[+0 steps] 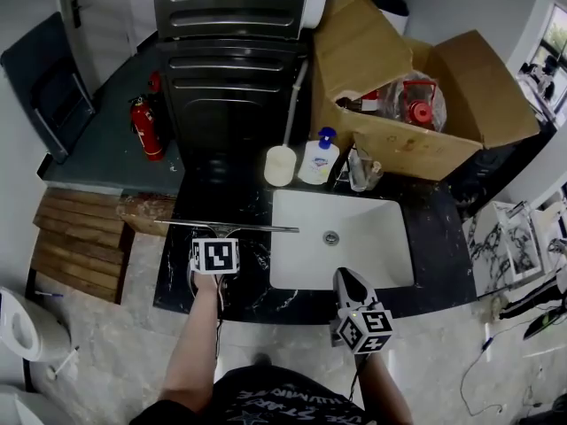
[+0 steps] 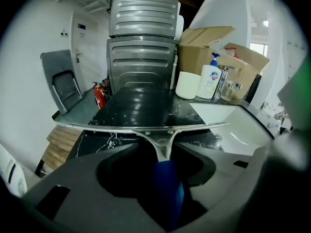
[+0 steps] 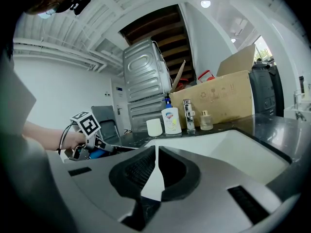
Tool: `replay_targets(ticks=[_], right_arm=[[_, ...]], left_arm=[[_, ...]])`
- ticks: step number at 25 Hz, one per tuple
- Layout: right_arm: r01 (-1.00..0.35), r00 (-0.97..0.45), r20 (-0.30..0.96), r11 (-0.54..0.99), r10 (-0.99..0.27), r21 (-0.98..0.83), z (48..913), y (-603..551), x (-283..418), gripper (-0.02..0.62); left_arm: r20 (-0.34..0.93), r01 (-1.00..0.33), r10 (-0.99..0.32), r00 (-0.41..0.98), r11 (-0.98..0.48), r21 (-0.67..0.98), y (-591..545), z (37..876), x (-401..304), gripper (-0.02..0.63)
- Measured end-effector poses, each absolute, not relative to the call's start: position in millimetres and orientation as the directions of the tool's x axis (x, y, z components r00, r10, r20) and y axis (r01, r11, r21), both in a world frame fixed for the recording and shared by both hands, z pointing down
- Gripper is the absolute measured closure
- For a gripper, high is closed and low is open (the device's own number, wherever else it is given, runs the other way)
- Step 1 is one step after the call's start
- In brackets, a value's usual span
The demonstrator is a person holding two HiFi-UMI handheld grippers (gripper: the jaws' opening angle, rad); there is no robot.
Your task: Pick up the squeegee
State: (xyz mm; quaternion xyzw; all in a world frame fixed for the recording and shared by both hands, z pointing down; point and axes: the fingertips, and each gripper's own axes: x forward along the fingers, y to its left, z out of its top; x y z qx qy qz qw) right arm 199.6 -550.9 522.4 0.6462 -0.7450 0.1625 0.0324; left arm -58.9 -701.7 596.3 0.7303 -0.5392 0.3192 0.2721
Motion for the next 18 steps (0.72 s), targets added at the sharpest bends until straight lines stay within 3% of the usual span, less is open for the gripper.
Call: replay_targets(ticks=[3, 7, 18], right_arm=[[-0.973, -0.166, 0.261, 0.115, -0.951, -0.201, 523.7, -549.7, 197.0, 0.546], [-0.975, -0.158, 0.27, 0.107, -0.95, -0.196, 525.3, -545.4, 199.1, 0.546], [-0.977, -0.138, 0.269, 0.086, -0.953, -0.195, 520.7, -527.7, 213.5, 0.546]], left_arm=[[0.727, -0.96, -0.655, 0.206, -0.279, 0.021, -708.3, 594.3, -56.4, 0.374], [0.74, -0.959, -0.639, 0.21, -0.283, 0.028, -700.7, 594.9, -51.3, 0.451], [0.692, -0.953, -0.666, 0.278, -0.283, 0.111, -688.3, 581.8, -49.1, 0.466]])
